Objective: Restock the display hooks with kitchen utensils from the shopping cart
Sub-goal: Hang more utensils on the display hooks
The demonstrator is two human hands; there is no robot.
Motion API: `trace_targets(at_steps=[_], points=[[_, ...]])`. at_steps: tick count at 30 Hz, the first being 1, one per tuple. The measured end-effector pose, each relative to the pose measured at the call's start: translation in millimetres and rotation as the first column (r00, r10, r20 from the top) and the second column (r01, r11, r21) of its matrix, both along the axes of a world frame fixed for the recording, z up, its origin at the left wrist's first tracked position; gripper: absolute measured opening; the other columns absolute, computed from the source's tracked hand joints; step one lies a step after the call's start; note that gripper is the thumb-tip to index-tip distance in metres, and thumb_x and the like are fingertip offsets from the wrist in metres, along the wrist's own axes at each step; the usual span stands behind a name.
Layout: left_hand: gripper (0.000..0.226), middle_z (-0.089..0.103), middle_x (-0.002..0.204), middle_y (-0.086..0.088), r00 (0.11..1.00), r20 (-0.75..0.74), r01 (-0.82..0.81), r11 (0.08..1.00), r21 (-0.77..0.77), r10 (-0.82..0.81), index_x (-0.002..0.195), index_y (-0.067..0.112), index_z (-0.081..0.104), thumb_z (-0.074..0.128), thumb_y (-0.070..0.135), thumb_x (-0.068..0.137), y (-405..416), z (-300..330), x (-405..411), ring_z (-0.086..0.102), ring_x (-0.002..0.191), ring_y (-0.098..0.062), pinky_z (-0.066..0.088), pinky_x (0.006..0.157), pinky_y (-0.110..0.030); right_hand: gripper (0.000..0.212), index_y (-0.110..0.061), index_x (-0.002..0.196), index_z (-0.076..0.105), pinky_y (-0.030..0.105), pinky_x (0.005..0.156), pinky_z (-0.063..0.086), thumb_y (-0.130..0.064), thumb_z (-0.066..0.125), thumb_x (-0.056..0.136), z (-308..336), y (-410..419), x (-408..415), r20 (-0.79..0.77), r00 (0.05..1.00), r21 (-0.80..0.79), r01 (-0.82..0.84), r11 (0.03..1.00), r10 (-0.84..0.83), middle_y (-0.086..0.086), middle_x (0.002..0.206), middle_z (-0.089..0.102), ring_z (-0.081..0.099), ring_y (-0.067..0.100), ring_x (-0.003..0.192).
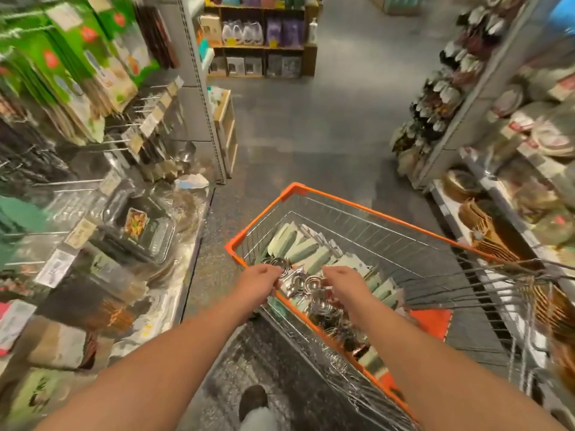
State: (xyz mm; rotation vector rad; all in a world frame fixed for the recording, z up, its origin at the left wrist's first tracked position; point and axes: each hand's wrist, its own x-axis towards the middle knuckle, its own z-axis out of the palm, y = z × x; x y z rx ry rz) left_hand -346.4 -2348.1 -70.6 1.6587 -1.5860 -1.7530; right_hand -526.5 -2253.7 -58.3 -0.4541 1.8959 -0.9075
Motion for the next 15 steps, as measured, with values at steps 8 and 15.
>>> trace_targets(at_steps=[8,15], points=[[0.014,0.066,0.074,0.000,0.989,0.127,0.062,0.996,0.058,-0.069,0.093,0.015,0.075,0.063,0.018,0.099,-80,-36,-19,0.058,0.067,-0.017,0.048,0.066,-0.030,0.028,-0.013,0.101,0.065,0.032,0.065,0.044,-0.039,0.056,0.105,-43,-54,-12,0.047,0.990,0.101,0.125,0.987,-0.130,0.008,0.090,0.065,0.053,0.019,0.073],[0.009,0.069,0.100,-0.002,0.952,0.200,0.209,0.970,0.126,-0.231,0.101,0.022,0.068,0.060,0.024,0.102,-118,-77,-65,0.062,0.087,-0.016,0.054,0.085,-0.033,0.023,-0.016,0.108,0.068,0.042,0.081,0.060,-0.036,0.058,0.104,-94,-74,-51,0.107,0.963,0.186,0.223,0.957,-0.246,0.010,0.100,0.071,0.064,0.022,0.081]])
